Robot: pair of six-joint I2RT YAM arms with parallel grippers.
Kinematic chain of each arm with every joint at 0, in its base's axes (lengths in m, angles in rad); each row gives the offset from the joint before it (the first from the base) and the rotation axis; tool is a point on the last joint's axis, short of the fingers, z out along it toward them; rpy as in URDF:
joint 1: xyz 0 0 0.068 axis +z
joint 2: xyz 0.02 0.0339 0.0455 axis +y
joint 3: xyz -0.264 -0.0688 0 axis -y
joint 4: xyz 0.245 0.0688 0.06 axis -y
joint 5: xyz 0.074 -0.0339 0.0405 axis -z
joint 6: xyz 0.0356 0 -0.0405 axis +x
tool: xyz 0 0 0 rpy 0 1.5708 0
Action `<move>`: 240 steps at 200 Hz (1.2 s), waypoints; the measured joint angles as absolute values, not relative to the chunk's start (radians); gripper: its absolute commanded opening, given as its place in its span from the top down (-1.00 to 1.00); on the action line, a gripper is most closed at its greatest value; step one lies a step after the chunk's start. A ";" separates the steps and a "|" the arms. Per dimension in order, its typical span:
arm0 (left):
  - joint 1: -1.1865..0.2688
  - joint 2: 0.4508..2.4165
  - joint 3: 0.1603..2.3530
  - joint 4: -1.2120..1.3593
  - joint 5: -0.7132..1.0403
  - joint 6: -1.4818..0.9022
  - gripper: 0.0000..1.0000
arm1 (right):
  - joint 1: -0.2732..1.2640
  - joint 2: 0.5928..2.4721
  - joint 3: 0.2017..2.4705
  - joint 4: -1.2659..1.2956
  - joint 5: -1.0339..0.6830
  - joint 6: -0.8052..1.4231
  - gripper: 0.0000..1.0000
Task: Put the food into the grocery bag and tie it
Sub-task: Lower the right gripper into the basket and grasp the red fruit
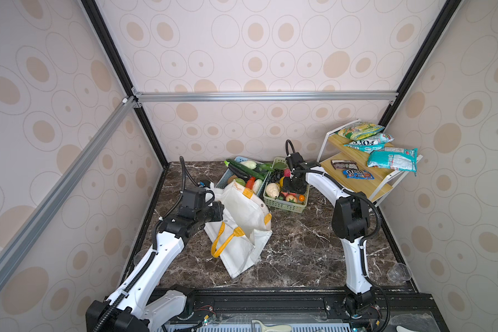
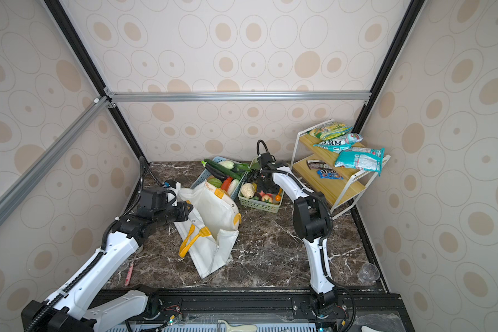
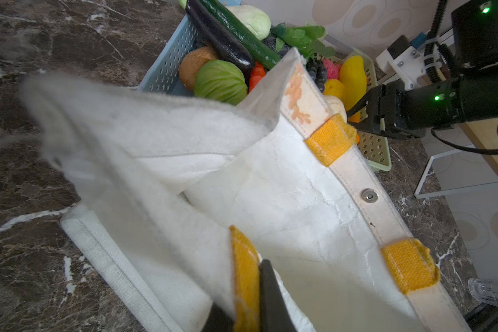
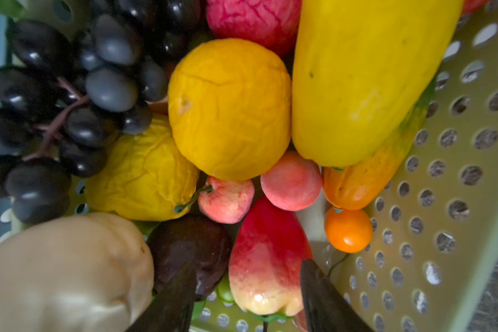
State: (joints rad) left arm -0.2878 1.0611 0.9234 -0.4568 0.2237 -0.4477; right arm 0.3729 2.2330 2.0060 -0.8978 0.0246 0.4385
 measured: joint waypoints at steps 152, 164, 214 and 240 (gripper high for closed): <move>-0.288 1.060 0.920 -0.457 0.222 -0.448 1.00 | 0.374 2.357 2.032 -0.968 0.045 0.355 -0.19; -0.288 1.060 0.920 -0.457 0.222 -0.448 1.00 | 0.374 2.357 2.032 -0.967 0.045 0.353 -0.17; -0.288 1.060 0.920 -0.457 0.222 -0.448 1.00 | 0.374 2.350 2.032 -0.966 0.040 0.353 -0.17; -0.288 1.060 0.920 -0.457 0.222 -0.448 1.00 | 0.374 2.319 2.026 -0.967 0.022 0.353 -0.17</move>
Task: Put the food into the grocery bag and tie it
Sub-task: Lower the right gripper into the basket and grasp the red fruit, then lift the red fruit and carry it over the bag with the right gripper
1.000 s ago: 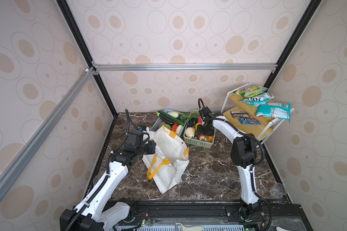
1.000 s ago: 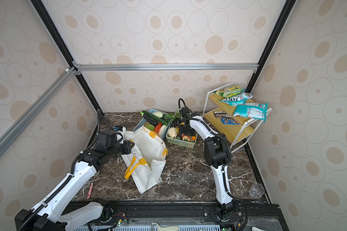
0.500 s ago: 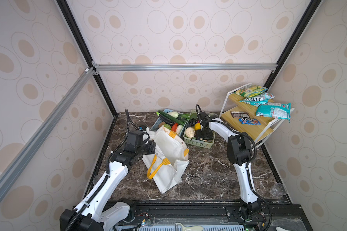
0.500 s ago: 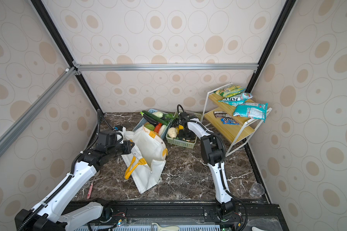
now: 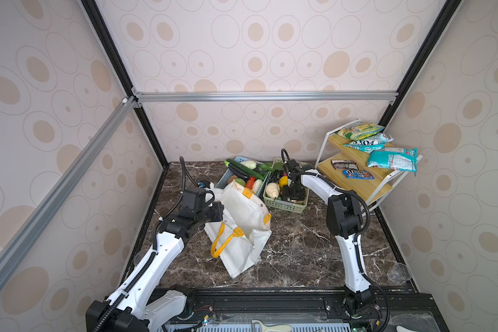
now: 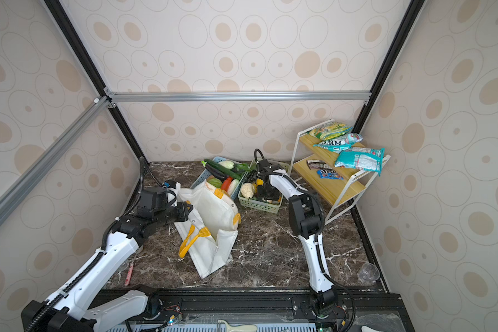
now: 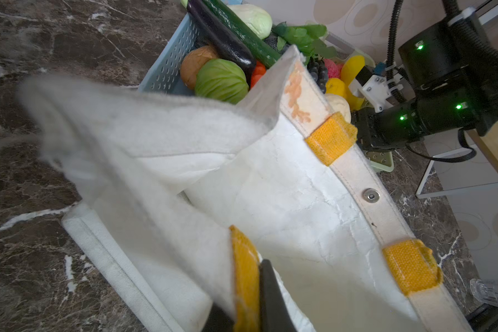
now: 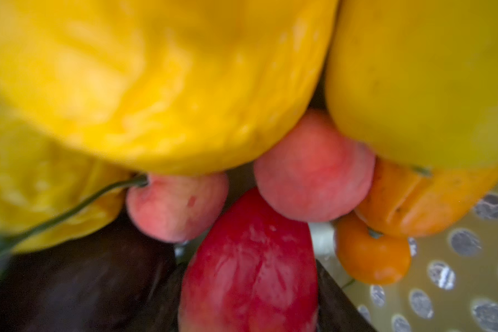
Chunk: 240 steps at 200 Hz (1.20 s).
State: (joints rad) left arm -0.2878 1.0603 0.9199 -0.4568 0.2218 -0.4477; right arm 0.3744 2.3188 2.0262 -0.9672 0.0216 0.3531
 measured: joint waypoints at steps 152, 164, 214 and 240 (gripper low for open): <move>-0.288 1.060 0.907 -0.446 0.219 -0.448 1.00 | 0.375 1.993 1.944 -0.863 -0.100 0.371 -0.17; -0.288 1.060 0.907 -0.445 0.219 -0.448 1.00 | 0.375 1.948 1.913 -0.832 -0.130 0.380 -0.17; -0.288 1.060 0.905 -0.442 0.218 -0.448 1.00 | 0.376 1.824 1.822 -0.715 -0.281 0.424 -0.19; -0.288 1.060 0.905 -0.441 0.218 -0.448 1.00 | 0.381 1.796 1.763 -0.652 -0.361 0.456 -0.19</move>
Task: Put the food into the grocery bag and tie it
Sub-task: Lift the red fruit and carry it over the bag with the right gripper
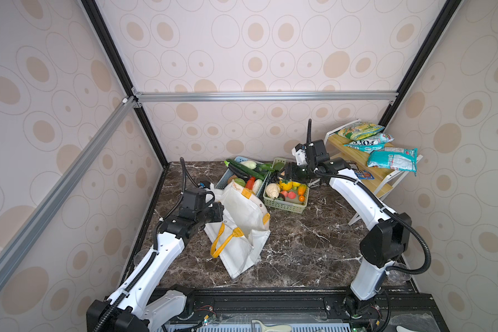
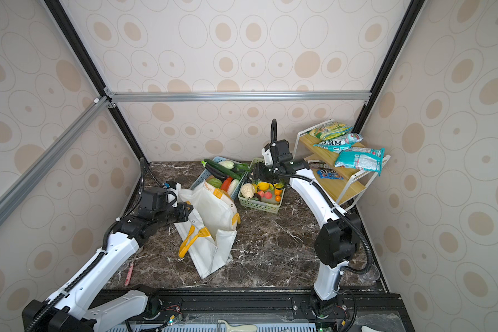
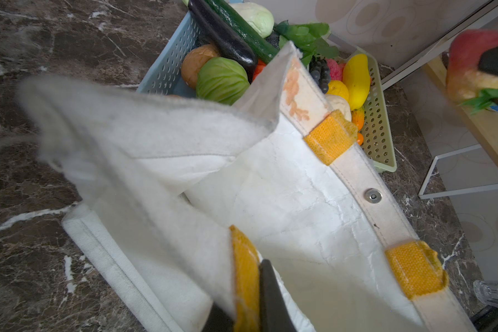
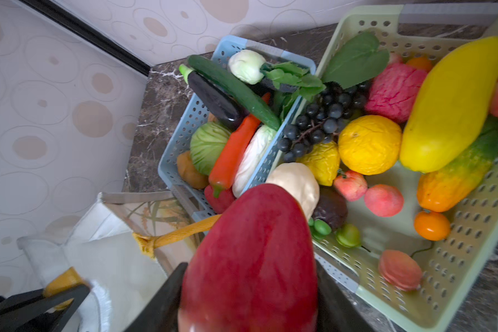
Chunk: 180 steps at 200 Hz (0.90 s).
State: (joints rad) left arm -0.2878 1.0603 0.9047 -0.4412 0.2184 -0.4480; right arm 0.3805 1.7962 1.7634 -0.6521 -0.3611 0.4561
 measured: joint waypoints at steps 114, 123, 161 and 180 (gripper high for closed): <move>-0.288 1.061 0.904 -0.442 0.214 -0.448 1.00 | 0.543 1.719 1.608 -0.492 -0.529 0.517 -0.19; -0.288 1.061 0.904 -0.442 0.214 -0.448 1.00 | 0.563 1.717 1.601 -0.484 -0.530 0.519 -0.19; -0.288 1.063 0.904 -0.442 0.210 -0.448 1.00 | 0.638 1.717 1.587 -0.467 -0.532 0.527 -0.19; -0.288 1.065 0.905 -0.442 0.210 -0.448 1.00 | 0.673 1.718 1.587 -0.459 -0.533 0.527 -0.19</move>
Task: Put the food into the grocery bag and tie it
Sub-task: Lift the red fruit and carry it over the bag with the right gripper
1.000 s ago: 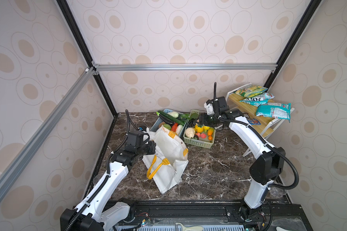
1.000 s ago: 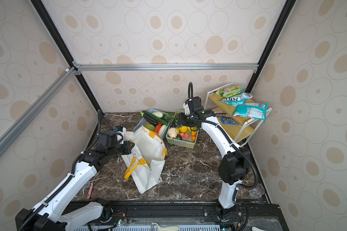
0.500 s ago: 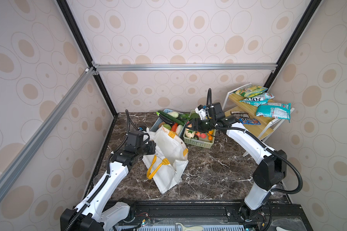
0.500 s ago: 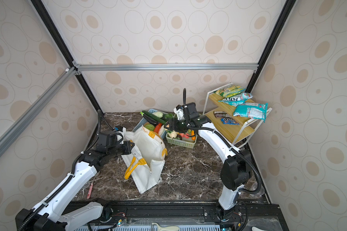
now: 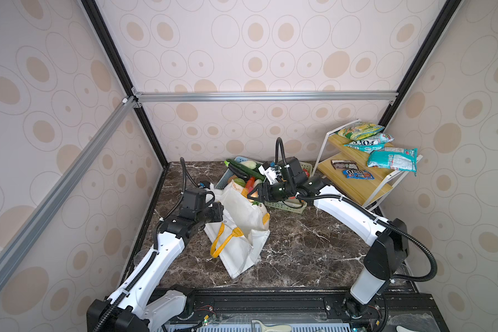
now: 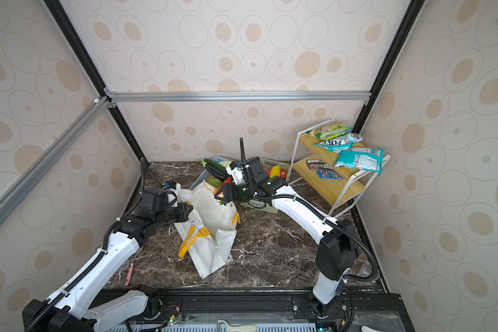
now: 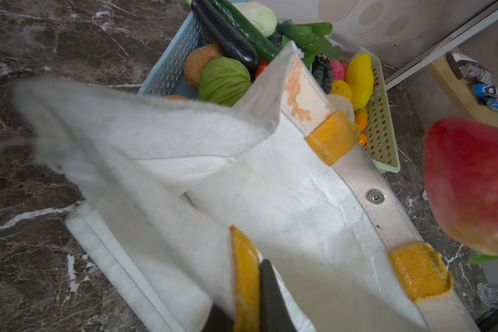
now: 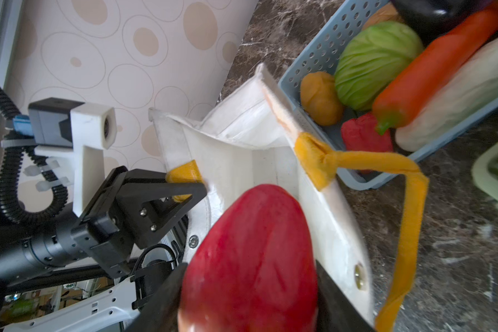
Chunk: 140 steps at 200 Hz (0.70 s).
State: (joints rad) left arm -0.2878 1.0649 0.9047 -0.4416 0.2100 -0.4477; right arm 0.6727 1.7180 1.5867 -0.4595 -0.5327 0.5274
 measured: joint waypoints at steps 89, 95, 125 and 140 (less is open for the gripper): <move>-0.288 1.066 0.905 -0.442 0.210 -0.448 1.00 | 0.795 1.815 1.595 -0.456 -0.548 0.527 -0.19; -0.288 1.066 0.905 -0.442 0.210 -0.448 1.00 | 0.800 1.818 1.595 -0.456 -0.549 0.527 -0.19; -0.288 1.066 0.905 -0.442 0.210 -0.448 1.00 | 0.826 1.837 1.616 -0.467 -0.550 0.521 -0.18; -0.288 1.066 0.905 -0.443 0.210 -0.448 1.00 | 0.836 1.845 1.622 -0.472 -0.550 0.510 -0.18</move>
State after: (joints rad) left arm -0.2878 1.0660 0.9047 -0.4435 0.2104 -0.4480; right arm 0.8364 1.8446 1.6222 -0.4721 -0.5495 0.5098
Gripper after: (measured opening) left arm 0.110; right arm 0.595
